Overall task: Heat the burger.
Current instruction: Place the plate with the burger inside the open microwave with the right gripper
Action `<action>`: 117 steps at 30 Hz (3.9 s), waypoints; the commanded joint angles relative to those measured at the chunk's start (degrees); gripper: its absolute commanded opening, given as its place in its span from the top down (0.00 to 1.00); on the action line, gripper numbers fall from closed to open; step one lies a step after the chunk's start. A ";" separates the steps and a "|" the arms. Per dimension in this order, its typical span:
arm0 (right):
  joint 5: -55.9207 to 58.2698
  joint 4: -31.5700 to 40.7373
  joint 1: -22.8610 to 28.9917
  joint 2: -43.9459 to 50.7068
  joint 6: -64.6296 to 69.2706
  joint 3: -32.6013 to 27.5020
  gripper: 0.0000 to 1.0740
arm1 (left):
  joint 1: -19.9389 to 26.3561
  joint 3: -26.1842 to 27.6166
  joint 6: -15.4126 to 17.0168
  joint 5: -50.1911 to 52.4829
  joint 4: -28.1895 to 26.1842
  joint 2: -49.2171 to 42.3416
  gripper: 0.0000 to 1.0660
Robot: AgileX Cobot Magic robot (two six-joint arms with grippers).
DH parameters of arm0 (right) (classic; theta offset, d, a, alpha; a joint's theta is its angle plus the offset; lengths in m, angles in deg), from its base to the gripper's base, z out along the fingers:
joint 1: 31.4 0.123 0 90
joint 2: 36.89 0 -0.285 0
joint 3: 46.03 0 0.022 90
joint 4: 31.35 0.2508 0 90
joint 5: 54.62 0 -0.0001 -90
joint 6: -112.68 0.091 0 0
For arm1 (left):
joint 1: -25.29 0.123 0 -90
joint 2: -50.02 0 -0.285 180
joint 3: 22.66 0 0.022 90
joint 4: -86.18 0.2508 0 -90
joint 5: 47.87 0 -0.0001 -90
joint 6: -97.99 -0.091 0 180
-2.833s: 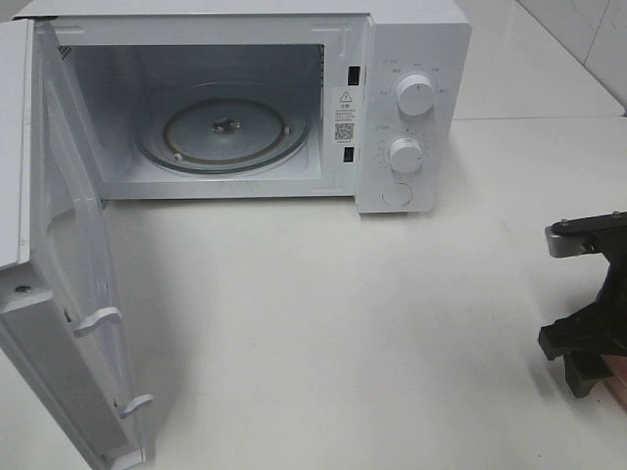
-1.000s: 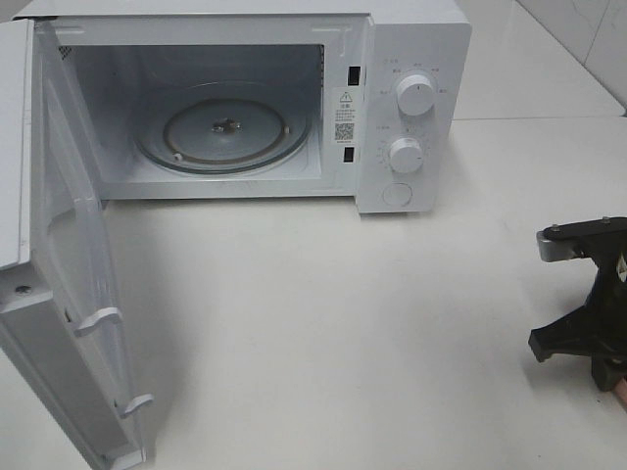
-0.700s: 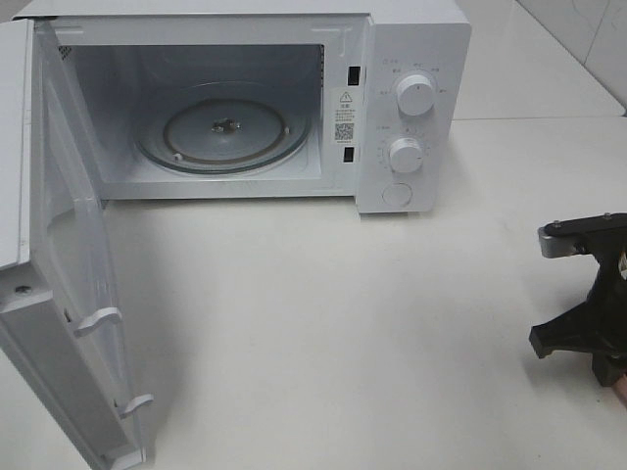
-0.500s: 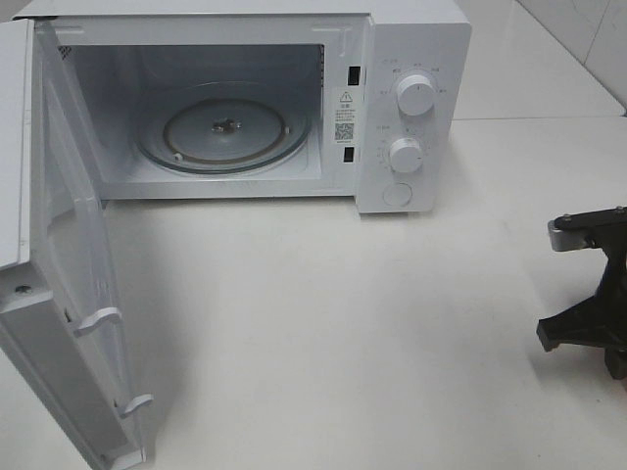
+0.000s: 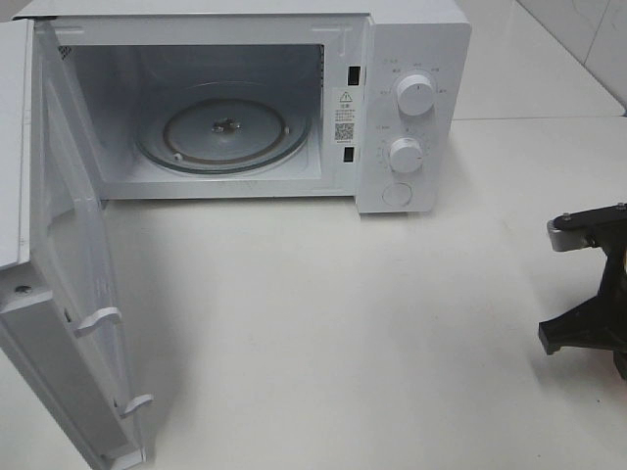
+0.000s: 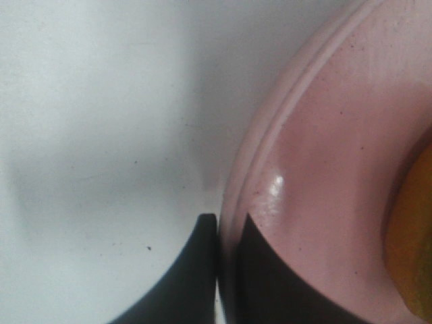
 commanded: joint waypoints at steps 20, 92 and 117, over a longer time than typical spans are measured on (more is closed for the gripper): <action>10.71 -8.59 9.74 0.80 5.73 -0.23 1.00 | -0.34 0.00 -0.06 0.46 -0.06 -1.15 0.08; 28.30 -11.97 47.90 21.20 3.84 -4.98 1.00 | -0.34 0.00 -0.06 0.46 -0.06 -1.15 0.08; 24.24 -18.51 54.37 21.14 -4.24 -4.93 0.99 | -0.34 0.00 -0.06 0.46 -0.06 -1.15 0.08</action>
